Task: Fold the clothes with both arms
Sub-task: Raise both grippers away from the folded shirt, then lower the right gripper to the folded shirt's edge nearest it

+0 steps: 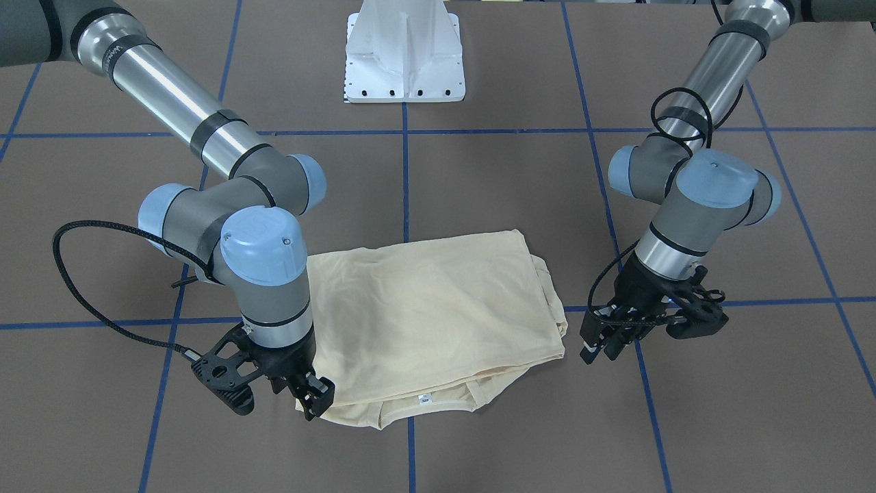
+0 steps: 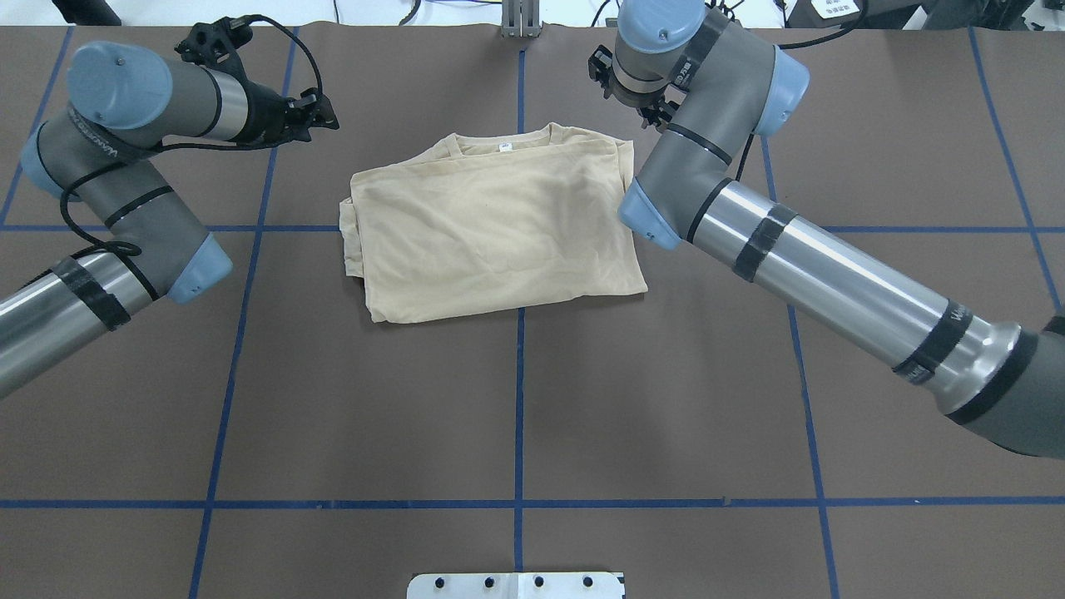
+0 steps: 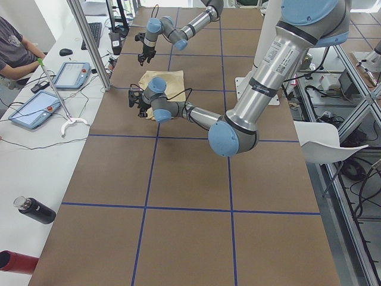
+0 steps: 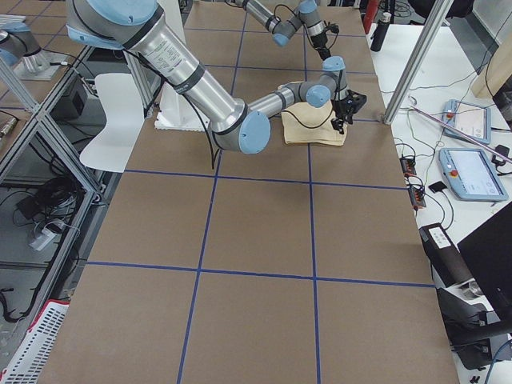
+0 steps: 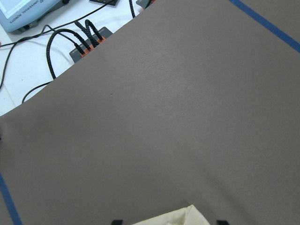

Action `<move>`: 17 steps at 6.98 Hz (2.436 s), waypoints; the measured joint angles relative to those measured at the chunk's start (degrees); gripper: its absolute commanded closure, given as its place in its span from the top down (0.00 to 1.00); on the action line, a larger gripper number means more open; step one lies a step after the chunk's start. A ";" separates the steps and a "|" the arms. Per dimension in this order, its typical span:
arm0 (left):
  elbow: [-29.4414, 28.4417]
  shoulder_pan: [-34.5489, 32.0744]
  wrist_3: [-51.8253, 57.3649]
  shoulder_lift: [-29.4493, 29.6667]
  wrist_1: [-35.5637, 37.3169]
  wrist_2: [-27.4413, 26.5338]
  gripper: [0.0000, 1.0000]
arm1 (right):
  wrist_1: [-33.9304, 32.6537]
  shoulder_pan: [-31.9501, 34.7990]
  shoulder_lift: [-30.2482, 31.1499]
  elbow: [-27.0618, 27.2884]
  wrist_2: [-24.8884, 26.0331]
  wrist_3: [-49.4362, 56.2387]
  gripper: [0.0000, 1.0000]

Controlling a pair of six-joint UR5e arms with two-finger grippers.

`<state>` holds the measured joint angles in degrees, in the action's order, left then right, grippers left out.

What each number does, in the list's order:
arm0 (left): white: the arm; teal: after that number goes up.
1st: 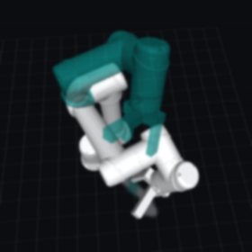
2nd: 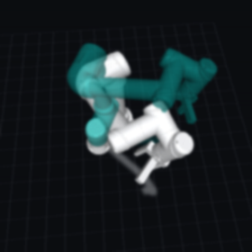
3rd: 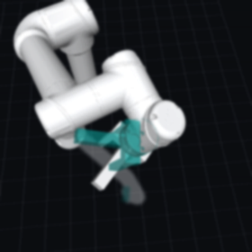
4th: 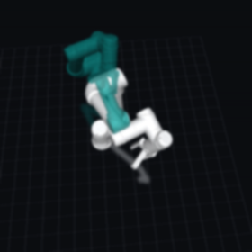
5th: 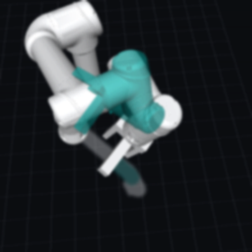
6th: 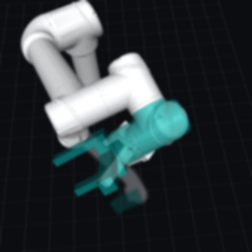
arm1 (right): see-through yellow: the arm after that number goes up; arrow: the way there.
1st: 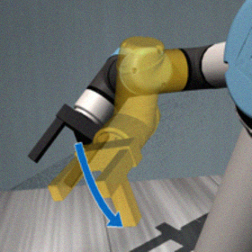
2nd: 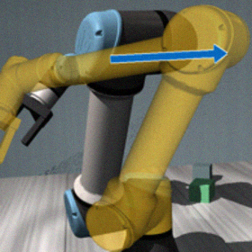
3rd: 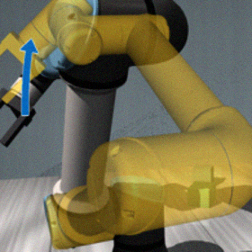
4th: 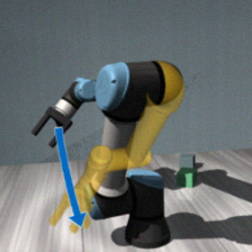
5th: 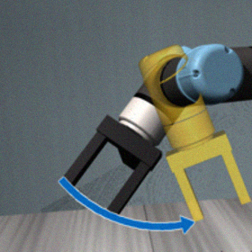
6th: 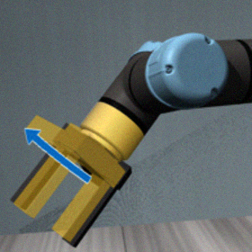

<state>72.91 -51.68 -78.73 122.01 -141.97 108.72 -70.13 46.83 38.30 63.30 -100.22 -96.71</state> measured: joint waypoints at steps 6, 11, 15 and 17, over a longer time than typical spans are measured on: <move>3.18 -2.05 0.18 -0.90 0.49 5.74 0.64 | -0.05 -8.75 25.11 36.59 1.61 -18.54 0.98; 8.71 -2.10 2.20 -4.81 0.40 5.68 0.64 | 0.22 -15.90 25.82 35.85 9.60 -28.58 0.96; 9.87 -2.11 2.55 -5.56 0.47 5.19 0.64 | 0.35 -16.19 25.32 30.84 10.17 -28.09 0.89; 10.38 -2.23 2.53 -5.62 0.49 5.12 0.64 | 0.35 -16.41 25.25 30.59 10.14 -28.09 0.89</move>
<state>83.28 -53.91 -76.20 116.38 -141.48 113.84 -69.79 30.42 63.55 93.90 -90.08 -124.80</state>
